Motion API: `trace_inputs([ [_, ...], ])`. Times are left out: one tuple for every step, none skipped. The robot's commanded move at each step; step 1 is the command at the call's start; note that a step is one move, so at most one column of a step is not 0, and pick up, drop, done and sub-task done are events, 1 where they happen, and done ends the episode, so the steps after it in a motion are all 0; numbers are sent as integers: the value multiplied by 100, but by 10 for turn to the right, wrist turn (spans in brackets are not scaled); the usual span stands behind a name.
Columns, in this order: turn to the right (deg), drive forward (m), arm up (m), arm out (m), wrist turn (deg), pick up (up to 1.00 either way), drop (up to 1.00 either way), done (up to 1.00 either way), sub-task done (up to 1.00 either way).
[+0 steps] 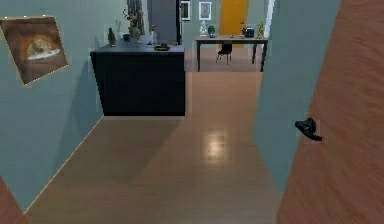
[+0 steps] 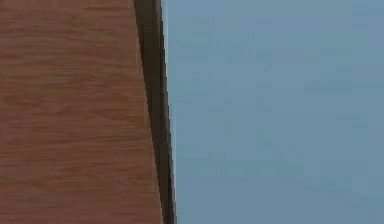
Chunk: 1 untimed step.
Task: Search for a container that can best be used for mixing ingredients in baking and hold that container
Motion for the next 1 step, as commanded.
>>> trace_inputs([
  [60,0,0,0,0,0,0,0,0],
])
